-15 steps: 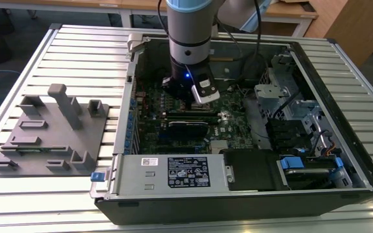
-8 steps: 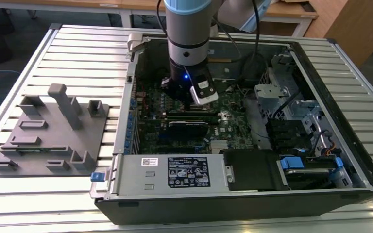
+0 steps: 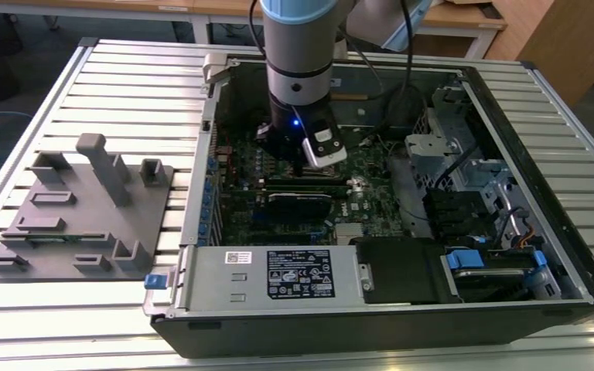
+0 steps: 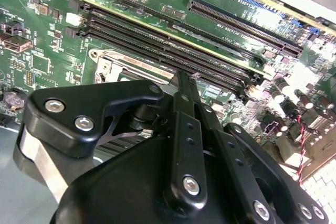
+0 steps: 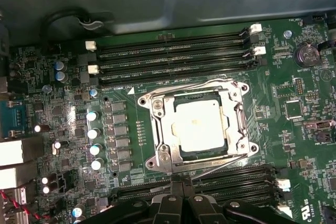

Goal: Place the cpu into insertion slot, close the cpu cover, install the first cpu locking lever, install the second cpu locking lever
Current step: 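Install the second cpu locking lever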

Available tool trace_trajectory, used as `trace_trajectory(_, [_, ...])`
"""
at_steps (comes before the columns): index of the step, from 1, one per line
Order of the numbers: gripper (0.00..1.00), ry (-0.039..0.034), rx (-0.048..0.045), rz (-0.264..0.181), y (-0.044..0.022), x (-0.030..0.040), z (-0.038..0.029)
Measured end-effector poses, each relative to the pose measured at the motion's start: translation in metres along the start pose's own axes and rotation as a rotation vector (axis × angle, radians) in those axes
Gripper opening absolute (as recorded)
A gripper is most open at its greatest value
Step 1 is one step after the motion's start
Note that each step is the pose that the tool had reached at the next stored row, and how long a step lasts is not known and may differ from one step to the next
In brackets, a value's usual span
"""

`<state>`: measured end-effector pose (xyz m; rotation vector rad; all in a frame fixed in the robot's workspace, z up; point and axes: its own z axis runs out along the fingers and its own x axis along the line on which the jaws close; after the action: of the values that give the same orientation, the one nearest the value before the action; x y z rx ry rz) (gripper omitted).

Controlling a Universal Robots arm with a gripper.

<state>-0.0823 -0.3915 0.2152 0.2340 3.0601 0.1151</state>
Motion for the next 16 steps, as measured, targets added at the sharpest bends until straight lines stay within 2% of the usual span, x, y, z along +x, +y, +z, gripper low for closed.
trace_trajectory(14, [0.1, 0.0001, 0.0, 0.0, -0.0017, 0.0091, 0.0035])
trace_trajectory(16, [0.1, 0.0008, -0.0032, -0.001, -0.0019, 0.0094, 0.0045])
